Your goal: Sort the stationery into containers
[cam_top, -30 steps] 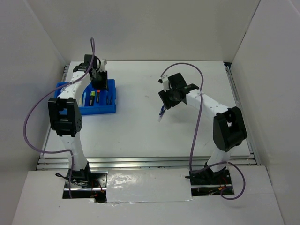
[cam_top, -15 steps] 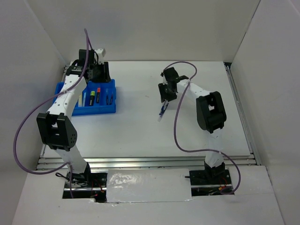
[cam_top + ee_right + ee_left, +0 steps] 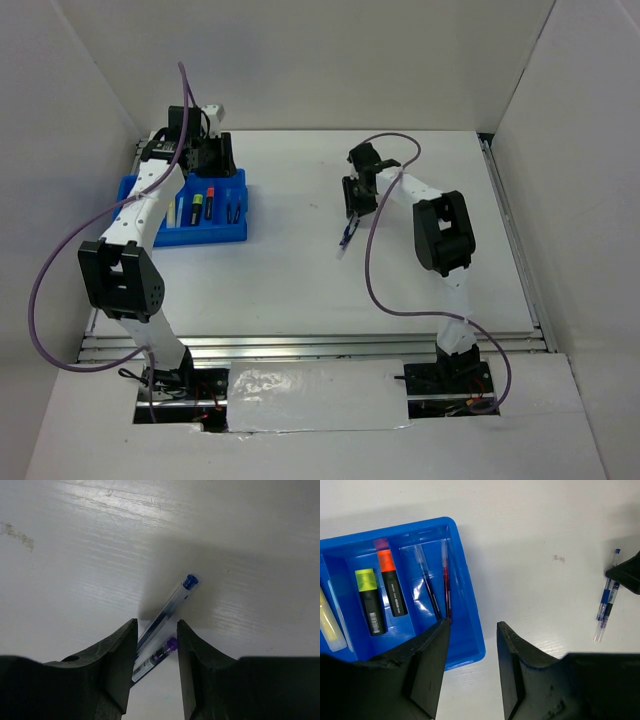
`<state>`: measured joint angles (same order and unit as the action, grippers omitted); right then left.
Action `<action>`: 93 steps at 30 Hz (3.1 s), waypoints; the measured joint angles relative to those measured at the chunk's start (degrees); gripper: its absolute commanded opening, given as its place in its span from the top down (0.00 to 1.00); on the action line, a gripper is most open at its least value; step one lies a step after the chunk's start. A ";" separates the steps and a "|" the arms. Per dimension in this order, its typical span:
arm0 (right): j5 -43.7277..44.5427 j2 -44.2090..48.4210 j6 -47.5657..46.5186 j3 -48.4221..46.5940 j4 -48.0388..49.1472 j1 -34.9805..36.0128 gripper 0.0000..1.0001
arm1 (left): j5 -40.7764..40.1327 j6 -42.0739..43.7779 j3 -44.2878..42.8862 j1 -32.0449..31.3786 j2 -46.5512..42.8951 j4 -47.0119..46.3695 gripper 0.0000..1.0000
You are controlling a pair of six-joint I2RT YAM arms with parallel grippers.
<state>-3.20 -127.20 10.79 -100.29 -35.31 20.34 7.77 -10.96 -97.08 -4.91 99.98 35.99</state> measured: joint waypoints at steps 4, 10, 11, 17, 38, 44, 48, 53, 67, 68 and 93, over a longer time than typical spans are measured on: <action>-0.11 -1.66 0.33 -1.99 -0.33 0.31 0.58 | 0.00 0.00 0.00 0.00 0.00 0.04 0.46; -1.16 -2.73 0.76 -3.32 -0.35 1.05 0.60 | 0.02 0.00 0.00 0.00 0.00 0.07 0.46; -1.38 -2.89 0.81 -3.61 -0.42 1.25 0.60 | 0.02 0.00 0.00 0.00 0.00 0.07 0.46; -2.14 -4.66 0.87 -6.47 -0.74 4.09 0.61 | 0.04 0.02 0.00 0.00 0.00 0.35 0.46; -0.90 -7.19 -4.28 -10.97 -4.61 9.35 0.62 | 5.40 0.31 4.52 4.28 -2.38 0.39 0.46; -0.22 -5.27 -5.14 -7.89 -4.74 9.90 0.63 | 5.88 0.33 5.22 4.72 -3.41 0.35 0.46; 0.37 -4.48 -5.40 -6.58 -4.76 10.21 0.65 | 6.14 0.48 5.86 4.72 -4.22 0.22 0.46; 1.20 -4.48 -6.03 -6.82 -5.27 10.67 0.69 | 7.87 1.86 8.61 4.72 -6.86 -1.29 0.45; -6.43 -3.23 -8.52 -5.03 -7.26 11.72 1.00 | 14.27 13.27 23.63 8.63 -22.40 -9.38 0.35; -8.83 -2.71 -8.76 -4.17 -7.34 11.96 1.00 | 15.63 15.74 24.87 9.27 -24.11 -9.79 0.35; -63.69 7.91 -27.04 0.04 -28.70 16.94 1.00 | 26.27 91.60 36.63 -14.97 -41.46 19.28 0.53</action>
<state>-66.89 -119.28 -16.25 -100.25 -64.01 37.28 34.04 80.64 -60.45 -19.88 58.52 55.27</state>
